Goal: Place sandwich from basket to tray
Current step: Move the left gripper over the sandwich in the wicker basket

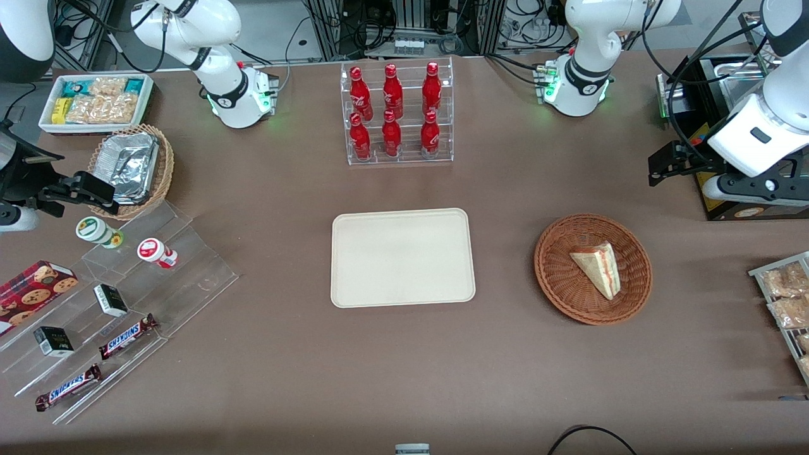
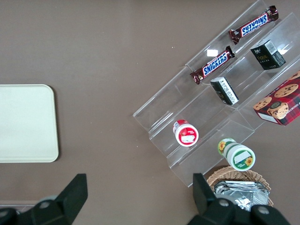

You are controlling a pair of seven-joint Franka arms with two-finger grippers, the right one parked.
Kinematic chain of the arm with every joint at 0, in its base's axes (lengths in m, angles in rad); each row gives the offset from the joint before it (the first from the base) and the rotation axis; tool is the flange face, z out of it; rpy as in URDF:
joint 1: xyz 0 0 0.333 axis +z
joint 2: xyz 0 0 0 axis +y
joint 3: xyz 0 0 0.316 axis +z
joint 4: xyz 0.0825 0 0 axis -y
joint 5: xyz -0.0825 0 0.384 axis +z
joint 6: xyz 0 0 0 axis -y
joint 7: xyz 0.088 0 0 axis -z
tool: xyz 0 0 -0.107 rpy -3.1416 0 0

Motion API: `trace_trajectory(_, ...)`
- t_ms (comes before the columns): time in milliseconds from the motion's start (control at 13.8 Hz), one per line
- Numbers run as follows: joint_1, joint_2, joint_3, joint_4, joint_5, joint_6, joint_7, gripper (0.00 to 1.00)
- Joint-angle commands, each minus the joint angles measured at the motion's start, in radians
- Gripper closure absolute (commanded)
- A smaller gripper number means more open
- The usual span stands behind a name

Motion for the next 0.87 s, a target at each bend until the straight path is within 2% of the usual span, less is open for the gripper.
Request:
trace_trajectory(0, -0.004, 0.004, -0.002, 0.014, -0.003, -0.001, -0.008, 0.00)
trace_trajectory(364, -0.006, 0.028, -0.003, -0.023, -0.011, 0.022, -0.007, 0.00)
trace_trajectory(582, -0.007, 0.057, -0.005, -0.112, -0.014, 0.132, -0.007, 0.00)
trace_trajectory(800, -0.006, 0.142, -0.005, -0.146, -0.014, 0.228, -0.007, 0.00)
